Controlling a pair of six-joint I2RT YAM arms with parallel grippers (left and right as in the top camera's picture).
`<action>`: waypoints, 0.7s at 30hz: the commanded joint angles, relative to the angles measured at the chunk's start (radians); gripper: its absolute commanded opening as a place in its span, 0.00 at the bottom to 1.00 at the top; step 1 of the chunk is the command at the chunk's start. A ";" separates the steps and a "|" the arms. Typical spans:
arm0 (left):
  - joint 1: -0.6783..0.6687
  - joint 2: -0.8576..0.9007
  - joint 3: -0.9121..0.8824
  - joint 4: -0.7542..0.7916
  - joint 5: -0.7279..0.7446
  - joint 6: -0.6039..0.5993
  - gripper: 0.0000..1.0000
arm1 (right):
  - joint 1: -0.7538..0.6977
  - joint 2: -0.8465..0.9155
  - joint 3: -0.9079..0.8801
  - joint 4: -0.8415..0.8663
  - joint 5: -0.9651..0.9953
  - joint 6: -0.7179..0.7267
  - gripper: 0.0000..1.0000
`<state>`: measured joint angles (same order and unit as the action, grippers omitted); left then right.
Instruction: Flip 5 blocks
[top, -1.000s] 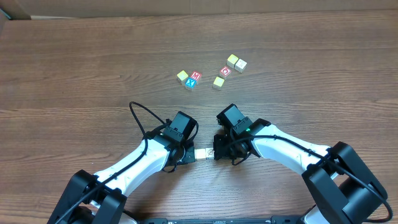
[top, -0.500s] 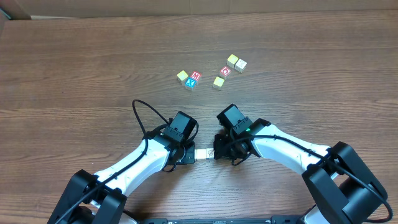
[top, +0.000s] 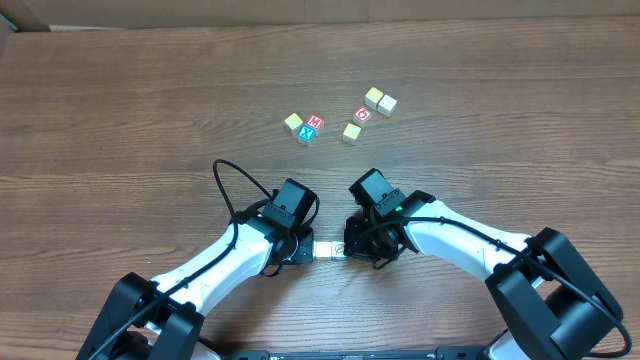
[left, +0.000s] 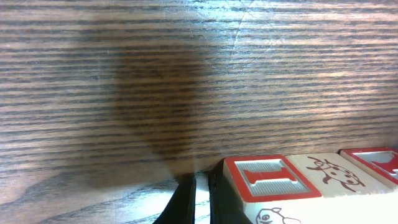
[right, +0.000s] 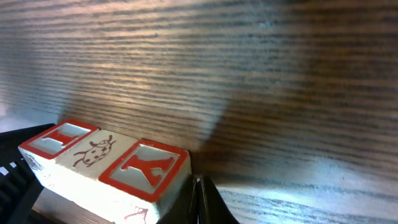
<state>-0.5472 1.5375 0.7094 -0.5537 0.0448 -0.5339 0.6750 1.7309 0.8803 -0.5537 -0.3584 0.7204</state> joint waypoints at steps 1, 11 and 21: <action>0.005 0.039 -0.013 0.001 0.008 0.042 0.04 | 0.005 -0.002 -0.002 -0.007 -0.010 0.039 0.04; 0.005 0.052 -0.013 0.010 0.001 0.071 0.04 | 0.005 -0.002 -0.002 -0.013 -0.011 0.066 0.04; 0.005 0.137 -0.013 0.036 0.040 0.068 0.04 | 0.023 -0.002 -0.002 -0.008 -0.021 0.066 0.04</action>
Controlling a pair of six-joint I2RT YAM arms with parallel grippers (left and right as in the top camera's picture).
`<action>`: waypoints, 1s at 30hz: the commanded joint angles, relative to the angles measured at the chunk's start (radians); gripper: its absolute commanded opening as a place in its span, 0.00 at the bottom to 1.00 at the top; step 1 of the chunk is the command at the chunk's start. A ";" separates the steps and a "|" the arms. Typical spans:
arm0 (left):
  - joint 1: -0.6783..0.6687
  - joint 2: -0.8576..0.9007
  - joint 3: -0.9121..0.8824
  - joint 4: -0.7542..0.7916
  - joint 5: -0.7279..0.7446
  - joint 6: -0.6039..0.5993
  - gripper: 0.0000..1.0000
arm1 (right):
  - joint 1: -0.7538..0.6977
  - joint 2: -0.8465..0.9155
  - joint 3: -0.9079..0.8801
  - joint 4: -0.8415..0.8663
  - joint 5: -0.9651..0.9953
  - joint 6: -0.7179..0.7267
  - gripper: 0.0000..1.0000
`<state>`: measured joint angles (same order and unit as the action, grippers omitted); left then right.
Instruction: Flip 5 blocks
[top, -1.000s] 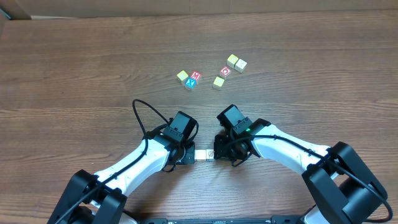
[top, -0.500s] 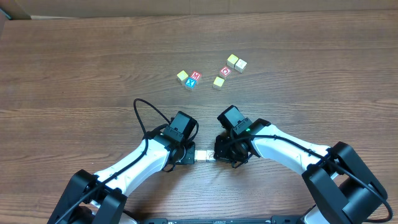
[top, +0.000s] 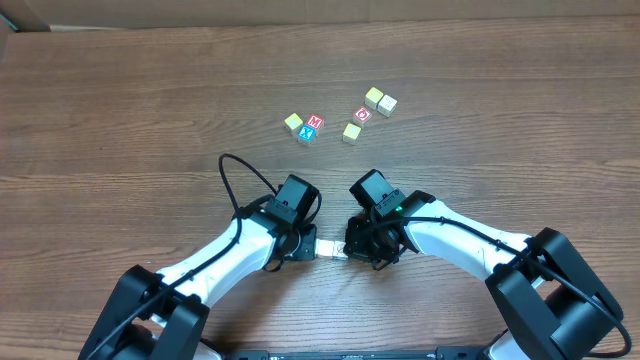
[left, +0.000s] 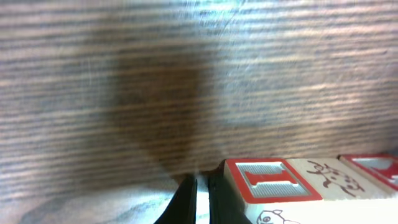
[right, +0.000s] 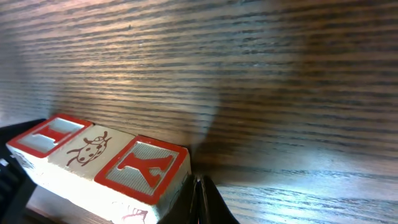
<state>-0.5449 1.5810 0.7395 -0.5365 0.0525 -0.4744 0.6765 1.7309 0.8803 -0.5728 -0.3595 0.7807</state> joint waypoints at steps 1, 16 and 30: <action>0.002 0.097 -0.043 0.018 0.034 0.001 0.04 | 0.025 -0.002 -0.002 0.012 -0.020 0.005 0.04; 0.002 0.098 -0.043 0.014 -0.002 0.035 0.04 | 0.048 -0.002 -0.002 0.021 -0.021 0.065 0.04; 0.002 0.098 -0.043 0.013 -0.034 0.167 0.04 | 0.048 -0.002 -0.002 0.021 -0.028 0.124 0.04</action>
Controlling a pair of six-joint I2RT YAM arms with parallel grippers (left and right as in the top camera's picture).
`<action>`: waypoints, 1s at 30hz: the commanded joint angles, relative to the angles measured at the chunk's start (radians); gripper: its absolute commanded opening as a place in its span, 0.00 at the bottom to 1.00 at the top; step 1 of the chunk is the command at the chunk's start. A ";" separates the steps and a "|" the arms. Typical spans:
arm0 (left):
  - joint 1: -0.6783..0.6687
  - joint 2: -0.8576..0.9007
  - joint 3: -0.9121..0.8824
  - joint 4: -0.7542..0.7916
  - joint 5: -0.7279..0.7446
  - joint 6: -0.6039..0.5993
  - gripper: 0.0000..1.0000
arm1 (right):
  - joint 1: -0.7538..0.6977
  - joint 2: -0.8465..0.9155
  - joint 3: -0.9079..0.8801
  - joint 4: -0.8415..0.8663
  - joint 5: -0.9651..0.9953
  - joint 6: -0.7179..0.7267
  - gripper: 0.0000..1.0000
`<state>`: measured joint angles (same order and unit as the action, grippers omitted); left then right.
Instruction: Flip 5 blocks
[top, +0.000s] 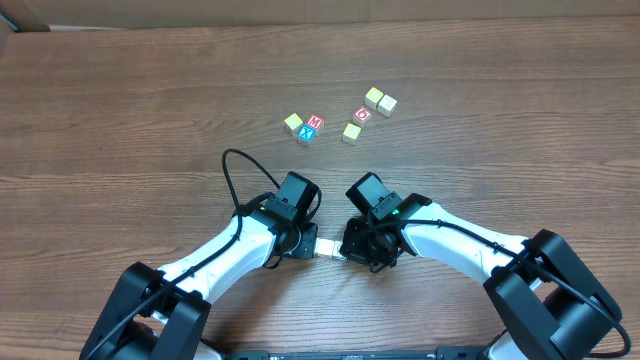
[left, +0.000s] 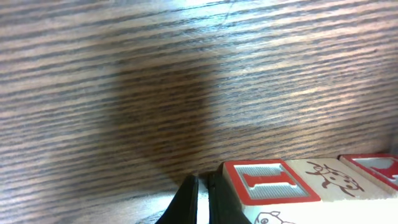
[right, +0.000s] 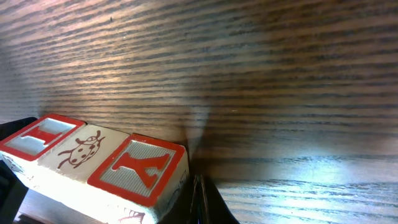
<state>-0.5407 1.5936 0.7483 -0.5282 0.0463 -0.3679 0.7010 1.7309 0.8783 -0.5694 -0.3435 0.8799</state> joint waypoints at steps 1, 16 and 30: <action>-0.002 0.086 -0.052 0.005 -0.028 0.069 0.04 | 0.024 -0.002 0.000 0.017 -0.044 0.033 0.04; -0.002 0.086 -0.052 0.014 -0.057 0.154 0.04 | 0.025 -0.002 0.000 0.013 -0.071 0.072 0.04; -0.002 0.086 -0.052 0.029 -0.061 0.256 0.04 | 0.025 -0.002 0.000 0.006 -0.071 0.158 0.04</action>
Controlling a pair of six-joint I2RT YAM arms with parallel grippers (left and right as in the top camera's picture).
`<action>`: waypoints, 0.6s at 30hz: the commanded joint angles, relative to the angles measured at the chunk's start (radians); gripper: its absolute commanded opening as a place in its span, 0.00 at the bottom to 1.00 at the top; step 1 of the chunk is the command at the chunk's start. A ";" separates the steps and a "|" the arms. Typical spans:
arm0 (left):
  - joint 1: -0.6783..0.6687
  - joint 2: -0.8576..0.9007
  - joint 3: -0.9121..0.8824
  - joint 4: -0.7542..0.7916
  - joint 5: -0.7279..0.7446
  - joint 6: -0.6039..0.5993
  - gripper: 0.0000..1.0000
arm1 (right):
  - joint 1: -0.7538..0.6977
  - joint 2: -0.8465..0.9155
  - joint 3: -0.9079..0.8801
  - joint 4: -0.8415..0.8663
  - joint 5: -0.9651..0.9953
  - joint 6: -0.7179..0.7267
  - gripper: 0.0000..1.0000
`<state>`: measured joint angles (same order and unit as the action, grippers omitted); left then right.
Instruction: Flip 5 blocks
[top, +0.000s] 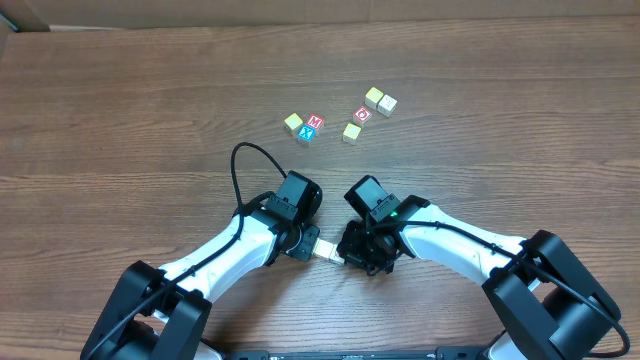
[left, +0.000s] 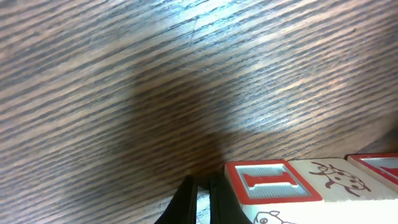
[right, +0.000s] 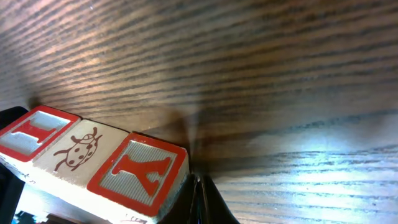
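Observation:
A row of three wooden blocks (top: 328, 251) is squeezed end to end between my two grippers near the table's front. In the left wrist view the red I block (left: 270, 181) is nearest, then the ladybug block (left: 333, 180). The right wrist view shows the red Y block (right: 140, 171) nearest, then the ladybug block (right: 76, 150) and the I block (right: 35, 127). My left gripper (left: 200, 202) is shut, its side against the I block. My right gripper (right: 198, 199) is shut beside the Y block.
Loose blocks lie farther back on the wooden table (top: 120, 120): a yellow one (top: 293, 122), a red-and-blue M/X pair (top: 312, 127), another yellow one (top: 351, 132), a red O block (top: 363, 114) and two pale ones (top: 379, 100). A black cable (top: 240, 170) loops beside the left arm.
The wood grain now runs slanted in both wrist views, so both wrists have turned a little. The three-block row stays pinched between the shut grippers, shifted slightly on the table.
At every earlier moment both grippers were shut with the I, ladybug and Y blocks pressed in a row between them. From one moment to the following, the pair stood a little farther back and turned, with the same faces showing.

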<state>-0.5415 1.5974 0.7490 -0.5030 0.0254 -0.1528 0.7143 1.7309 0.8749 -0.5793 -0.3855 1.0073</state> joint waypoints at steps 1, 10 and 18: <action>-0.001 0.082 -0.053 0.008 -0.040 0.042 0.04 | 0.011 -0.002 0.003 0.013 -0.029 0.042 0.04; -0.001 0.082 -0.053 0.035 -0.044 0.058 0.04 | 0.011 -0.002 0.003 0.009 -0.036 0.096 0.04; -0.001 0.082 -0.053 0.034 -0.043 0.092 0.04 | 0.013 -0.002 0.003 0.005 -0.036 0.105 0.04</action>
<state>-0.5415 1.6020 0.7490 -0.4618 0.0109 -0.0952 0.7143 1.7309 0.8749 -0.5808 -0.3965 1.0996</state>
